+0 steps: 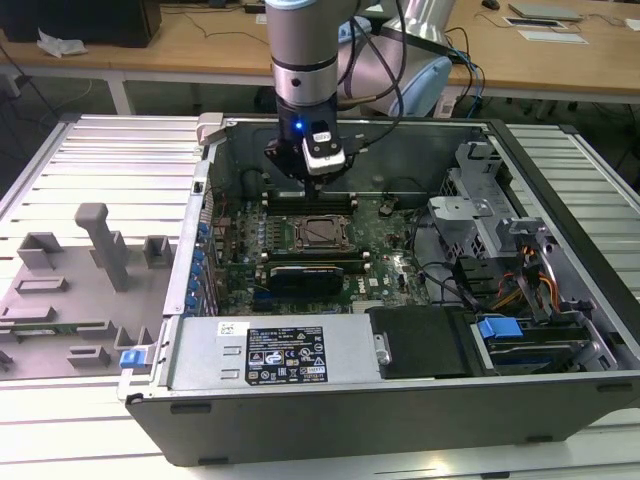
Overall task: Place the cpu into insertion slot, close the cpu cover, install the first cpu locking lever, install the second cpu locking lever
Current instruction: 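Install the first cpu locking lever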
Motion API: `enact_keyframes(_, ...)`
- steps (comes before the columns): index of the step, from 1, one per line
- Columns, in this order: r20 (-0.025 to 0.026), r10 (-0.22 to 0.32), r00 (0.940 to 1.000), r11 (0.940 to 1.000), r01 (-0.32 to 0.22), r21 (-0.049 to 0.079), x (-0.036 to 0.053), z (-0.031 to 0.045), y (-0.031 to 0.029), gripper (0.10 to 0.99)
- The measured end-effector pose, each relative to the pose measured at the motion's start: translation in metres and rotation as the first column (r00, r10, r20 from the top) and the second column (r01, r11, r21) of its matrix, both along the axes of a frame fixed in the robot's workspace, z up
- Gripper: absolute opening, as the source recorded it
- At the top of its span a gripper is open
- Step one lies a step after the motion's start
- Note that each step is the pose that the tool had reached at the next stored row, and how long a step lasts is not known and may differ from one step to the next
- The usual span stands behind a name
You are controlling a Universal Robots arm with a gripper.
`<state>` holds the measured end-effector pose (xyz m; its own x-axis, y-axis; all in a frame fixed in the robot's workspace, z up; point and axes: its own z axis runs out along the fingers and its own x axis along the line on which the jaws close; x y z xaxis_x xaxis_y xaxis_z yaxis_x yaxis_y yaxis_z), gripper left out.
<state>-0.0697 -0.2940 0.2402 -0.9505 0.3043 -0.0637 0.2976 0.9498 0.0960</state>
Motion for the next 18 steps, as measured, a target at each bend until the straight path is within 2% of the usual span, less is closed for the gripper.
enact_keyframes(4, -0.0004, 0.077, 0.9971, 0.9971, -0.077, 0.000, 0.0011, -0.0006, -0.0001, 0.106)
enact_keyframes(7, -0.0009, 0.146, 0.9893, 0.9893, -0.146, 0.000, 0.0067, -0.0022, 0.0000, 0.106)
enact_keyframes(10, -0.0020, 0.170, 0.9855, 0.9855, -0.170, 0.000, 0.0145, -0.0026, -0.0003, 0.106)
enact_keyframes(11, -0.0039, 0.173, 0.9850, 0.9850, -0.173, 0.000, 0.0183, -0.0026, -0.0006, 0.106)
enact_keyframes(12, -0.0103, 0.173, 0.9849, 0.9850, -0.173, -0.001, 0.0191, -0.0027, -0.0008, 0.106)
enact_keyframes(14, -0.0181, 0.173, 0.9848, 0.9850, -0.173, -0.005, 0.0191, -0.0025, -0.0025, 0.106)
enact_keyframes(18, -0.0269, 0.173, 0.9846, 0.9848, -0.173, -0.011, 0.0191, -0.0026, -0.0086, 0.106)
